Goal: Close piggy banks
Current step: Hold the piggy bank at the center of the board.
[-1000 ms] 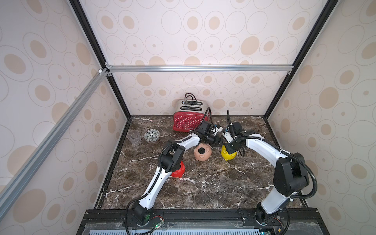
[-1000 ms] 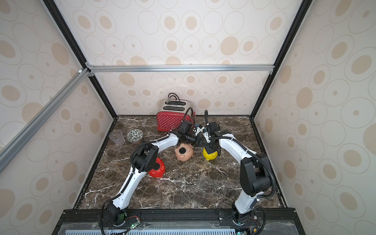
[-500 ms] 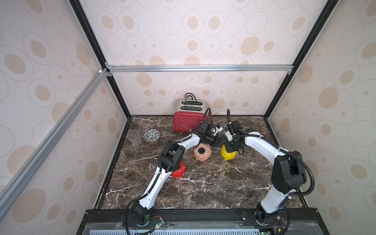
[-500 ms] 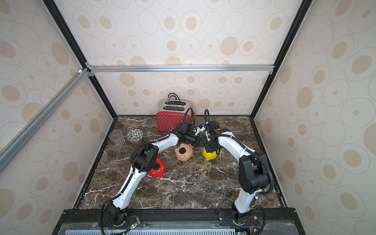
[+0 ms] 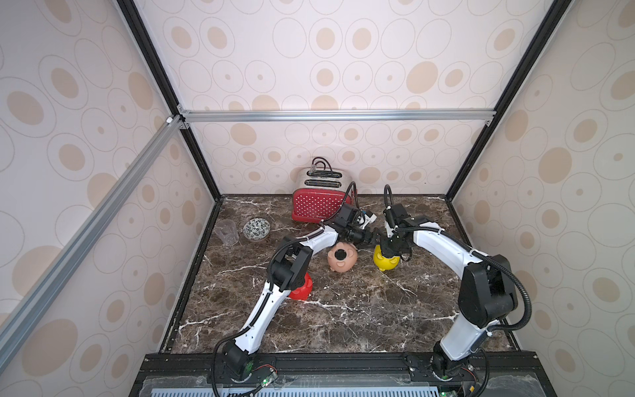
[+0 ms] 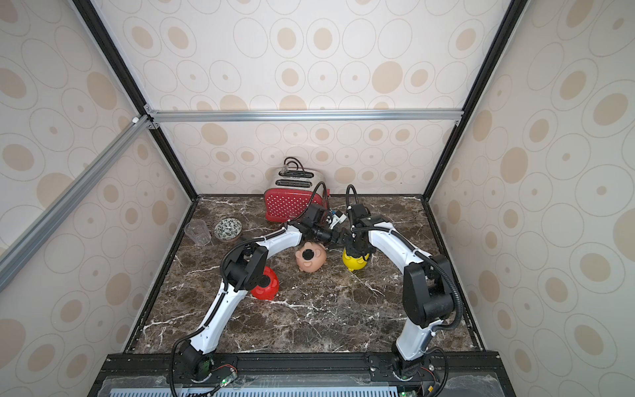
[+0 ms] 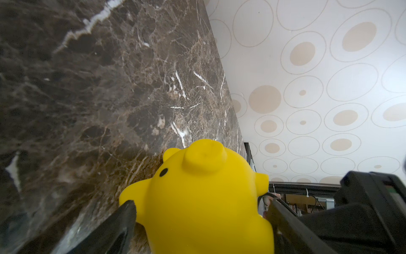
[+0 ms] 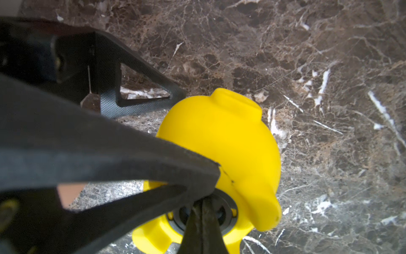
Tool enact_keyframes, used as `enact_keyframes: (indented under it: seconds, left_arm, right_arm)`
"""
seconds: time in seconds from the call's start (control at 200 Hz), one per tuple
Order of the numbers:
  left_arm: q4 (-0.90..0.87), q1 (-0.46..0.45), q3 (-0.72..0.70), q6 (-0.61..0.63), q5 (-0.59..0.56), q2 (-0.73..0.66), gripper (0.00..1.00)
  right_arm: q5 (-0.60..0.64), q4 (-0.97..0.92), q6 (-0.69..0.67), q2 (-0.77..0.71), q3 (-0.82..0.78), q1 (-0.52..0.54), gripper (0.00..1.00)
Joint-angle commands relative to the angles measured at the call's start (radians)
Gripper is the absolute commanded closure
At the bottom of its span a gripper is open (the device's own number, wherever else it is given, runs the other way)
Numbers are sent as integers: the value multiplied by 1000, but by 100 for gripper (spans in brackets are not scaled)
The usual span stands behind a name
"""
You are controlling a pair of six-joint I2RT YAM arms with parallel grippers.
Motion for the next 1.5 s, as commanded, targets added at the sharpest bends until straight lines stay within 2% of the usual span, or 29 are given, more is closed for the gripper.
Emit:
enact_keyframes:
  seconds: [0.0,0.276,0.867,1.298,1.493]
  left_arm:
    - [-4,-4,-5,-3,-8,18,7]
    - [-4,-3,-8,-1,-8,16,7]
    - [-9,-4,-15,5,-13,3,7]
    - [-37,3,20,16,-21,-16,6]
    - [-58,6,21,32,-40,-40,1]
  right_arm:
    - [36,-72,86,2,14,-10,100]
    - [41,-97,170,3,40,-10,100]
    - [39,-115,174,2,52,-10,99]
    - [35,-142,162,-28,58,-10,86]
    - [42,-161,136,-65,55,-10,79]
